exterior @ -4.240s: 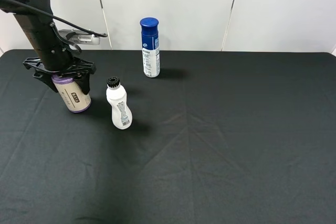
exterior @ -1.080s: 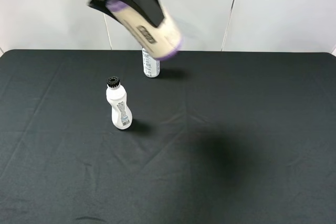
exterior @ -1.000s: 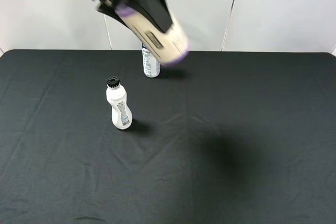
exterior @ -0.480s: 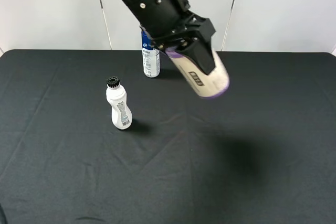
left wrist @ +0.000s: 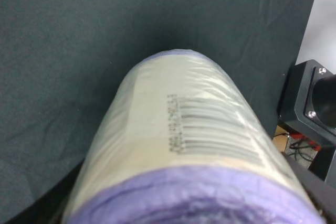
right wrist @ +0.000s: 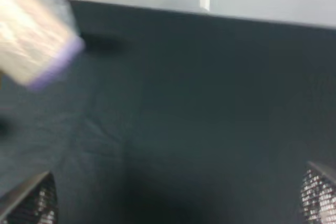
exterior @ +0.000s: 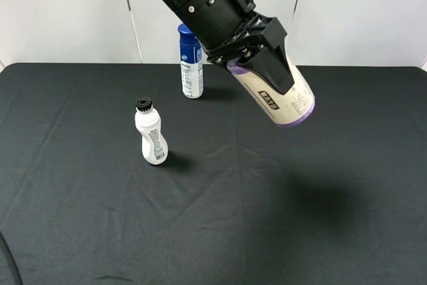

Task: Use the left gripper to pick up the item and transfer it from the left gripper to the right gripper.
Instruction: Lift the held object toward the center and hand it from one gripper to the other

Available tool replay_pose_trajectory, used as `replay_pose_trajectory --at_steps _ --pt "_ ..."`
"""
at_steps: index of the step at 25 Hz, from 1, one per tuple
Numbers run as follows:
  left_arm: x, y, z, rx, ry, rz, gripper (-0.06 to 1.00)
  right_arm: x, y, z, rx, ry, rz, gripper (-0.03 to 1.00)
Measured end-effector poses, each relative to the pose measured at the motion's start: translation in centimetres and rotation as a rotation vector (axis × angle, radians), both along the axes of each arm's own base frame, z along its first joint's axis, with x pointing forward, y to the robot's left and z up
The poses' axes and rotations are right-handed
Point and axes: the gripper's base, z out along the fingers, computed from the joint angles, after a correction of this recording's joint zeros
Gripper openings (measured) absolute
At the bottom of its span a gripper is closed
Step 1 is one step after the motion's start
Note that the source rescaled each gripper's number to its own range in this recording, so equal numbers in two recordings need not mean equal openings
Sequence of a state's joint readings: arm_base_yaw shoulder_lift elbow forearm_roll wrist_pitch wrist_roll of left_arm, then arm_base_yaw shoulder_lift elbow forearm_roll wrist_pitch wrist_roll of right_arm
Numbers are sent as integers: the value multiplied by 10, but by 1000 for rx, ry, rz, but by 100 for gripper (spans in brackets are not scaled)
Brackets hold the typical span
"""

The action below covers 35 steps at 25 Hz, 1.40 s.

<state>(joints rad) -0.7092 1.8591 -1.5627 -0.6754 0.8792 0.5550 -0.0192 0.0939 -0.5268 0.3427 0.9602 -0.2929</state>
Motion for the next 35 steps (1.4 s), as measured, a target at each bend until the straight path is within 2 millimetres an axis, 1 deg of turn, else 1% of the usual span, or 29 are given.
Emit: replay_pose_trajectory --at_steps 4,7,9,14,19,25,28,35 --pt "-1 -1 0 -5 3 -2 0 6 2 5 -48 -45 142 100" --pt "-1 -1 0 -7 4 -2 0 10 5 8 -72 -33 262 100" --pt "-1 -1 0 -7 4 -2 0 14 7 15 -87 -31 320 100" --pt "-1 -1 0 -8 4 -2 0 33 15 30 -139 -26 431 100" --pt "-1 -1 0 -7 4 -3 0 54 32 34 -174 17 522 100" --pt "-1 -1 1 -8 5 -2 0 81 57 26 -221 89 596 100" --pt "-1 -1 1 -8 5 -2 0 92 67 21 -238 94 608 100" --pt "-2 -3 3 -43 29 11 0 118 84 11 -274 83 591 100"
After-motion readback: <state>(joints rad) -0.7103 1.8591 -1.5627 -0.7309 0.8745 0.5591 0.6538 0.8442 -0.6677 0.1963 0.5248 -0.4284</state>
